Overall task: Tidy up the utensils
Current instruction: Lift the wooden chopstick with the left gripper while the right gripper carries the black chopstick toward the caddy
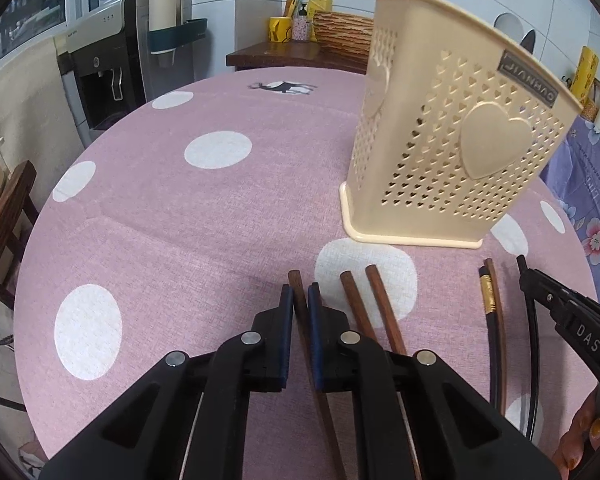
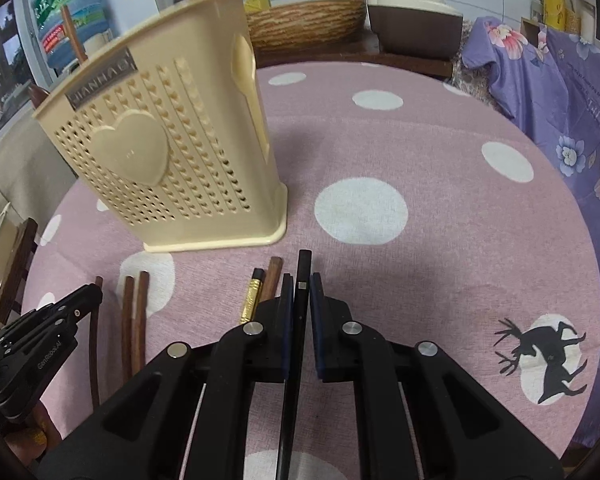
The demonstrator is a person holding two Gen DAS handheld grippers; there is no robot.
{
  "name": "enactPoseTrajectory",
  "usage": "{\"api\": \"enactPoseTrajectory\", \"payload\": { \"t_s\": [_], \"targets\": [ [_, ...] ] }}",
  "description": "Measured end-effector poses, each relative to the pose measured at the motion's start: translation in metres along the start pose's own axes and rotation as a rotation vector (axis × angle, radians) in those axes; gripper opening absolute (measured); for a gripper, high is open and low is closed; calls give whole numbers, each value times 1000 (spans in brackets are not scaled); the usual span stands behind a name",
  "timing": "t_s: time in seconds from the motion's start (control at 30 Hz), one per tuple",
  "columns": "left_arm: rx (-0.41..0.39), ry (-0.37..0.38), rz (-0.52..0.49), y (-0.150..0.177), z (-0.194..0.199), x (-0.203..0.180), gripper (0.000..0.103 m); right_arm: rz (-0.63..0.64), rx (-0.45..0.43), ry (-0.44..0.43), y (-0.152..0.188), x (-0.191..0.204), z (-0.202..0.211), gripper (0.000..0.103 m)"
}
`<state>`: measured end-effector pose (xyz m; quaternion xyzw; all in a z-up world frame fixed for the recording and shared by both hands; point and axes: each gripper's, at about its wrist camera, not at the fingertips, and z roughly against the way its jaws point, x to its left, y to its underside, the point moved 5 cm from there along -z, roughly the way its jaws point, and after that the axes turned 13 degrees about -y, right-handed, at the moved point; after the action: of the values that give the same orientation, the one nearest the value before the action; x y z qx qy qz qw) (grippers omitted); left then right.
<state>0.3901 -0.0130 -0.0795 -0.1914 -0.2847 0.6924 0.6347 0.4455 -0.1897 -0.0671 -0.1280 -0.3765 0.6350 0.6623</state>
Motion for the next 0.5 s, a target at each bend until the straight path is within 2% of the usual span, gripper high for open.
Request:
{"api": "enactPoseTrajectory", "payload": {
  "t_s": [0.3,0.5],
  "targets": [
    [-114,74,29,-22,50,9,8,108,-138,-53,-18,22,58,8],
    [-232,122,27,-40,101,16,8,175,-217,-58,-32,35,103,8]
  ]
}}
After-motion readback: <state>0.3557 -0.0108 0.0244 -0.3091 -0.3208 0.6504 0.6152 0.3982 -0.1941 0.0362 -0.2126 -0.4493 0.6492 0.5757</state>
